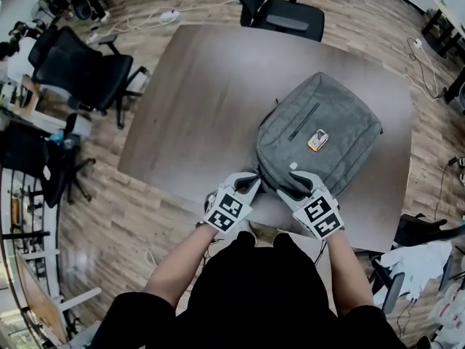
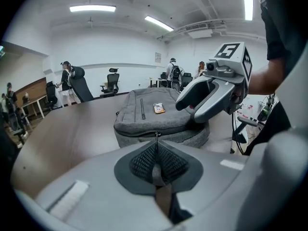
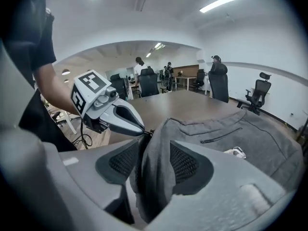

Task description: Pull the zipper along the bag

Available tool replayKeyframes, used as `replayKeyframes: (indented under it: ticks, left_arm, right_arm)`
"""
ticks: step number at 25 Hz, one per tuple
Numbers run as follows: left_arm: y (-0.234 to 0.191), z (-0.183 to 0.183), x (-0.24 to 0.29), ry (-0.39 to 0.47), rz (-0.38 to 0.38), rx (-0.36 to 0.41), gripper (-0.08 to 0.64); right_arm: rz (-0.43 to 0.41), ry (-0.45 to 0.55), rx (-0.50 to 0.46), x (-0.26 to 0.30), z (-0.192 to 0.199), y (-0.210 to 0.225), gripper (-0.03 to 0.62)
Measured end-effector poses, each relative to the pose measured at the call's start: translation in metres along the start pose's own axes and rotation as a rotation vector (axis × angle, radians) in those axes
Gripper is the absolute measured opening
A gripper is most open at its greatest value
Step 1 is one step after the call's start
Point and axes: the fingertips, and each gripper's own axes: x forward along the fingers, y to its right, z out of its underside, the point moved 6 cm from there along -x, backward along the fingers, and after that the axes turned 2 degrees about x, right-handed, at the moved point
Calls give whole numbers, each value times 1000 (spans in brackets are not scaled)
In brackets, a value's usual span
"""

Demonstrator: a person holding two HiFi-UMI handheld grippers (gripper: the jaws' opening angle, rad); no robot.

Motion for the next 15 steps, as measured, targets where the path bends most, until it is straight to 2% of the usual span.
replayKeyframes:
  ticks: [2,3,6,7,9,15]
  left_arm:
    - [1,-2,-2,-9,-21,42,29]
    - [0,-3,-2,-11,-27,58,29]
    - [1,-2,-2,-20,-28,81,28]
    - [1,-2,-2,-21,-28,87,28]
    - [2,-2,-1,-23,-29,97,29]
    - [3,0,2,-24,-18,102,35]
  right_arm:
    - [9,-42,-3,14,-6,-4,200]
    - [15,-74,-7,21,-7,-5,165]
    - [46,-172,-56,33,-5,-9,140]
    - [58,-185,-68,33,-4,-10,102]
    - [74,-195,-86,31,-2,-12,81]
    - [100,-210,-181,21,6,-18,64]
